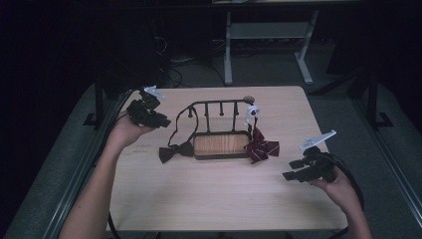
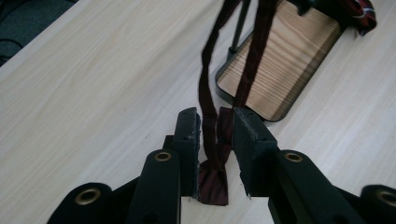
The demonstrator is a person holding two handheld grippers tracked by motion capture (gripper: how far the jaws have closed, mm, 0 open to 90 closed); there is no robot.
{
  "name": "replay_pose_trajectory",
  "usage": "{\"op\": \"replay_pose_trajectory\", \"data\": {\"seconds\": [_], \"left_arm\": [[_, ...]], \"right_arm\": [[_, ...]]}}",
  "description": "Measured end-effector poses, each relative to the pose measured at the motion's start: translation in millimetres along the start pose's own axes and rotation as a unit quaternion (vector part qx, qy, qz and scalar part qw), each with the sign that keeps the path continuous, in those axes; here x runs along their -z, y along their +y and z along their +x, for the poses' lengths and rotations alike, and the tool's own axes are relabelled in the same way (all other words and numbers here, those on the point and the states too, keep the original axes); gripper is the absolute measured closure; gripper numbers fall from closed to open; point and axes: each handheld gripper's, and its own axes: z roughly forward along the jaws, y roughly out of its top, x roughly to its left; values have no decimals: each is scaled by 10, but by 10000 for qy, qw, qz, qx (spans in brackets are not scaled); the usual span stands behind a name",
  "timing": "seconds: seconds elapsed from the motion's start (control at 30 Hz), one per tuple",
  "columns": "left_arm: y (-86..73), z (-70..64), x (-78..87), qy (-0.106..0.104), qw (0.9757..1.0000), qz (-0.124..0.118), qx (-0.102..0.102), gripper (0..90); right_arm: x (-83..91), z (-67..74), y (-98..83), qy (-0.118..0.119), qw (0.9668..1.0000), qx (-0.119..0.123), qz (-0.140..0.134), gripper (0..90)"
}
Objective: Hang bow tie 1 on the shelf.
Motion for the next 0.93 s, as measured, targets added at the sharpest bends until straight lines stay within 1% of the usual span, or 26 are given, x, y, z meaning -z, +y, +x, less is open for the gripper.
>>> {"op": "replay_pose_trajectory", "data": {"seconds": [0.03,0.17,0.2,0.27,0.33,0.37,0.43,0.47,0.57,0.6,0.67,0.73,0.77,0.8,0.83,0.87,0.93], "left_arm": [[-24,-15,3,-29,10000,-33,-16,711],[-105,-68,12,-83,9999,-63,-38,691],[-169,-98,5,-111,9999,-80,-34,683],[-191,-105,3,-131,9999,-78,-21,675],[-260,-128,0,-158,9998,-111,-19,670],[-312,-153,1,-163,9998,-128,-12,653],[-369,-184,-2,-160,9997,-163,-14,631],[-369,-184,-2,-160,9997,-163,-14,625],[-474,-252,-14,-146,9997,-172,-16,599],[-474,-252,-14,-146,9997,-172,-16,599],[-520,-295,-32,-182,9997,-167,-46,590],[-566,-339,-52,-156,9997,-143,-74,577],[-588,-356,-58,-146,9998,-156,-62,557],[-604,-366,-63,-159,9997,-173,-78,554],[-650,-393,-78,-148,9996,-235,-47,544],[-650,-393,-78,-148,9996,-235,-47,537],[-702,-423,-104,-186,9995,-261,-32,533]], "right_arm": [[8,-6,-6,4,10000,26,-13,410],[56,-34,-29,-63,9999,-41,-66,401],[65,-37,-32,-67,9999,-73,-59,400],[67,-43,-39,-80,9999,-69,-78,399],[70,-50,-46,-86,9999,-81,-69,396],[67,-55,-54,-98,9999,-94,-60,393],[63,-58,-57,-105,9999,-126,-49,389],[61,-60,-58,-115,9998,-128,-45,387],[57,-62,-64,-117,9998,-138,-33,381],[56,-66,-66,-117,9998,-125,-35,378],[52,-67,-69,-119,9998,-148,-28,375],[50,-69,-70,-118,9998,-151,-23,375],[47,-71,-75,-124,9998,-157,-17,370],[46,-74,-78,-128,9998,-147,-18,369],[43,-74,-84,-120,9998,-172,-23,368],[43,-74,-84,-120,9998,-172,-23,368],[30,-86,-108,-110,9998,-174,-22,365]]}}
